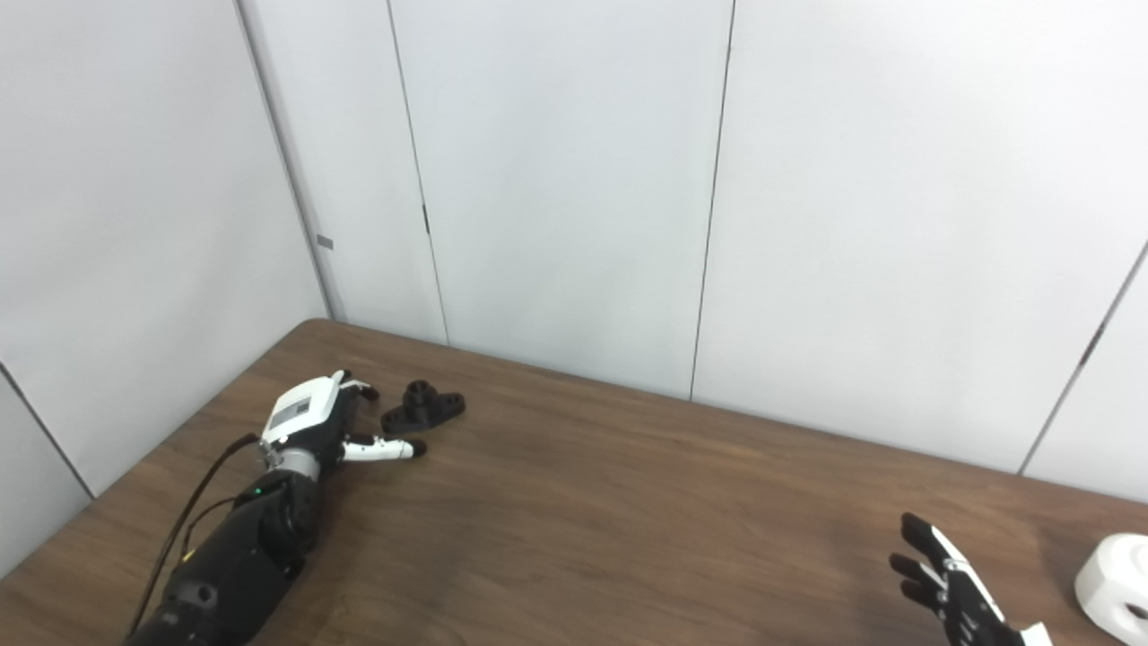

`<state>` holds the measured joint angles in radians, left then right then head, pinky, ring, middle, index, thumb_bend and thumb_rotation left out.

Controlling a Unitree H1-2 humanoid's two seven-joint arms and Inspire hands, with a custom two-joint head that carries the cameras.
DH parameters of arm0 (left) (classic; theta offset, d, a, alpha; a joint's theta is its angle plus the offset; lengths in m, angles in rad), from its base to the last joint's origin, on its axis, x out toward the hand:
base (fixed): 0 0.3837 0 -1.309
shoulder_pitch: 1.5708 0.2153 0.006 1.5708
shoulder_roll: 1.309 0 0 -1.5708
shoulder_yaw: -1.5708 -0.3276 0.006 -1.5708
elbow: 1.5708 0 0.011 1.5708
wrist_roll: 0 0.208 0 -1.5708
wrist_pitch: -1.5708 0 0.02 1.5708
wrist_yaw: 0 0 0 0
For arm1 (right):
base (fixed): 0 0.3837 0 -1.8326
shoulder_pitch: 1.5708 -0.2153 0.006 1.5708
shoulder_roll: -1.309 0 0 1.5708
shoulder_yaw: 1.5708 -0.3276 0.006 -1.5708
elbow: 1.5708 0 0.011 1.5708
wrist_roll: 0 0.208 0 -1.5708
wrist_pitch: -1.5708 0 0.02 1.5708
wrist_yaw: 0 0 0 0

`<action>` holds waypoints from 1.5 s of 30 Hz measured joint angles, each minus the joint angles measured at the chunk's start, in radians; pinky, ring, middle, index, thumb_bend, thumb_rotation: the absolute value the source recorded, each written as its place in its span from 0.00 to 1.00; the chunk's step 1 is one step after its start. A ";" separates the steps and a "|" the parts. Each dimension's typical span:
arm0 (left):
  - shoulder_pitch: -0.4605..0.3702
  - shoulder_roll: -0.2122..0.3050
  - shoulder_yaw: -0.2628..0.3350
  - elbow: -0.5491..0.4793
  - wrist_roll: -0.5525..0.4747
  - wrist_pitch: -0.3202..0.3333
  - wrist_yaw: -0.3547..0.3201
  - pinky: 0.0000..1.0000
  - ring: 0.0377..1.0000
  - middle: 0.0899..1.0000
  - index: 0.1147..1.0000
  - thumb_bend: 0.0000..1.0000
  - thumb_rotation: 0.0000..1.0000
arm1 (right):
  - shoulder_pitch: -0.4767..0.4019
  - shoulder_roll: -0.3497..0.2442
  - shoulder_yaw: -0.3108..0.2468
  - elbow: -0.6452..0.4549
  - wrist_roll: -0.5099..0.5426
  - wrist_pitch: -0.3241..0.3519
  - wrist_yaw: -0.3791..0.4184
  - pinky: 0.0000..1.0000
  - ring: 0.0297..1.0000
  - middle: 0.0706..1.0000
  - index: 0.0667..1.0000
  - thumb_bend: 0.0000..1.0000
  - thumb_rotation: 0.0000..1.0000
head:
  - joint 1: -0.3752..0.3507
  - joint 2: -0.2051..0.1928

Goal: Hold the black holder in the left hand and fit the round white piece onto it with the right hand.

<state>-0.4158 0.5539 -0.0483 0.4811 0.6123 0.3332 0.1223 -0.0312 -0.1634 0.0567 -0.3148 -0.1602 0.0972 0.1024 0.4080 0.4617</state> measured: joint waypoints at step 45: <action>-0.024 -0.017 -0.061 0.043 -0.080 -0.057 0.045 0.97 0.99 0.91 0.47 0.57 0.09 | 0.011 0.003 -0.011 -0.047 0.008 0.057 0.000 0.83 0.84 0.90 0.88 0.67 0.00 | -0.028 0.049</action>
<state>-0.4394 0.5373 -0.1097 0.5239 0.5324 0.2762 0.1677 -0.0206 -0.1606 0.0457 -0.3621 -0.1526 0.1540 0.1023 0.3804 0.5108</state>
